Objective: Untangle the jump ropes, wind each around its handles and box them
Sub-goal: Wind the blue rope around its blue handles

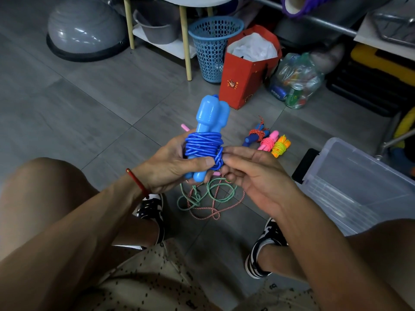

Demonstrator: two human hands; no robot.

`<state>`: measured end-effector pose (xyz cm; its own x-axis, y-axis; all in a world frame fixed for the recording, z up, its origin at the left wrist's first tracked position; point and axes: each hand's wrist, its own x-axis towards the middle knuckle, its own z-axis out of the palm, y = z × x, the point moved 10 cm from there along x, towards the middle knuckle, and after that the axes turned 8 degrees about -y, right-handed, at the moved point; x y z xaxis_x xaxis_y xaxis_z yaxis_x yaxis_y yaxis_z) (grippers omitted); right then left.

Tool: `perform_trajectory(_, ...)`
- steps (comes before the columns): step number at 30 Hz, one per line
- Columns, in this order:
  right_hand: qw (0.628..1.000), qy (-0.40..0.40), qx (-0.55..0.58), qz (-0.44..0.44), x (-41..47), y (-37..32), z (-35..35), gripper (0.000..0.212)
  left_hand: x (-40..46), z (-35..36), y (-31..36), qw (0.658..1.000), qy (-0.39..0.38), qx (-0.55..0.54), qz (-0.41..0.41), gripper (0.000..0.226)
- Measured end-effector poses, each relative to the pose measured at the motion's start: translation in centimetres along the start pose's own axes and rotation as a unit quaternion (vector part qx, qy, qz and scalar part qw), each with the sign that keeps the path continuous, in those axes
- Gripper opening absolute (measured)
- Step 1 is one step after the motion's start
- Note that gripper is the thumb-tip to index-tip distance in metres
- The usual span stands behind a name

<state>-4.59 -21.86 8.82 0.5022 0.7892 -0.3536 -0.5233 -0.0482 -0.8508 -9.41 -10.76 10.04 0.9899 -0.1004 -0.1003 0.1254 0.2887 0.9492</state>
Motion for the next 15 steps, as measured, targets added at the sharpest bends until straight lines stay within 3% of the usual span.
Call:
perform_trajectory(5, 0.987, -0.087, 0.102, 0.084, 0.1, 1.6, 1.8, 0.039, -0.4, 0.5, 0.2, 0.999, -0.034, 0.010, -0.006, 0.049)
perform_trajectory(8, 0.986, -0.113, 0.084, 0.093, 0.2, 1.9, 2.6, 0.021, -0.6, 1.1, 0.4, 0.997, -0.070, 0.009, -0.008, 0.061)
perform_trajectory(9, 0.988, -0.109, 0.069, 0.087, 0.2, 1.8, 2.8, 0.011, -0.7, 1.3, 0.3, 0.997, -0.078, 0.002, -0.011, 0.059)
perform_trajectory(15, 0.999, -0.006, 0.035, 0.011, 1.3, 0.9, 1.1, 0.017, -0.8, 1.8, 0.4, 0.988, -0.096, -0.122, 0.020, 0.069)
